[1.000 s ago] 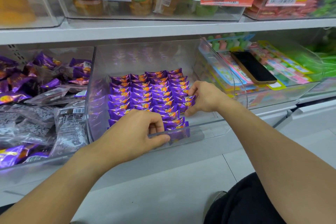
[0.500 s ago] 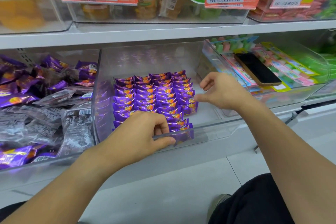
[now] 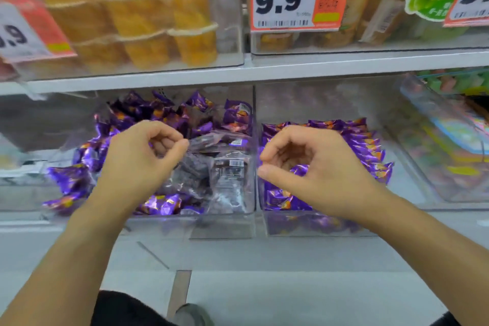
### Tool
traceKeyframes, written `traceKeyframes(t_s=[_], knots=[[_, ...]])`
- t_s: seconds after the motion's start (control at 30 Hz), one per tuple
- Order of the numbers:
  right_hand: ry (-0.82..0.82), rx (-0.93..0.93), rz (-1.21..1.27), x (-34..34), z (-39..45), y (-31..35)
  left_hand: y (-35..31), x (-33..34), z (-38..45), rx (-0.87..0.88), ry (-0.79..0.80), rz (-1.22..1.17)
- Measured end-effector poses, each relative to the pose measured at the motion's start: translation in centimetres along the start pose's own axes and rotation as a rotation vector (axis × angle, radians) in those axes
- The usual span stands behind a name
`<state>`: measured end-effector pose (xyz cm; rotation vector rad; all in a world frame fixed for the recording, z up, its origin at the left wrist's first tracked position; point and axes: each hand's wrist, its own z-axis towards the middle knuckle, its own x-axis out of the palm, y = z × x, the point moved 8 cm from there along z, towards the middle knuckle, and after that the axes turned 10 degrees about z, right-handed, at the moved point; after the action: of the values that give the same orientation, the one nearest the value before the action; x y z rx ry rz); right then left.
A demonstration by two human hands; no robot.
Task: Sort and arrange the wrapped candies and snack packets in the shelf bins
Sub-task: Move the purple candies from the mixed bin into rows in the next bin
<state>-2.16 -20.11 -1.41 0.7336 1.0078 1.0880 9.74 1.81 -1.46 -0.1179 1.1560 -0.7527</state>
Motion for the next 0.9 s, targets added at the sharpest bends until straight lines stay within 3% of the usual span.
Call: traceKeyframes(t_s=[0.13,0.37,0.5,0.57,0.9], knots=[[0.124,-0.004,-0.031,6.0,4.2,0.7,6.3,-1.7,0.0,-0.111,0.005,0.162],[0.2,0.014,-0.406,13.0,14.8,-2.4,10.5,-0.7,2.1,-0.264,-0.036,0.176],[0.465,0.08,-0.648,16.7,16.7,-4.7,11.8,-0.3,2.9,-0.286,-0.032,0.141],[0.52,0.122,-0.681,17.6,16.8,-5.9,12.0,-0.3,3.2,-0.281,-0.062,0.129],[0.316,0.068,-0.509,15.7,16.2,-4.5,10.4,-2.8,2.7,-0.264,-0.208,0.079]])
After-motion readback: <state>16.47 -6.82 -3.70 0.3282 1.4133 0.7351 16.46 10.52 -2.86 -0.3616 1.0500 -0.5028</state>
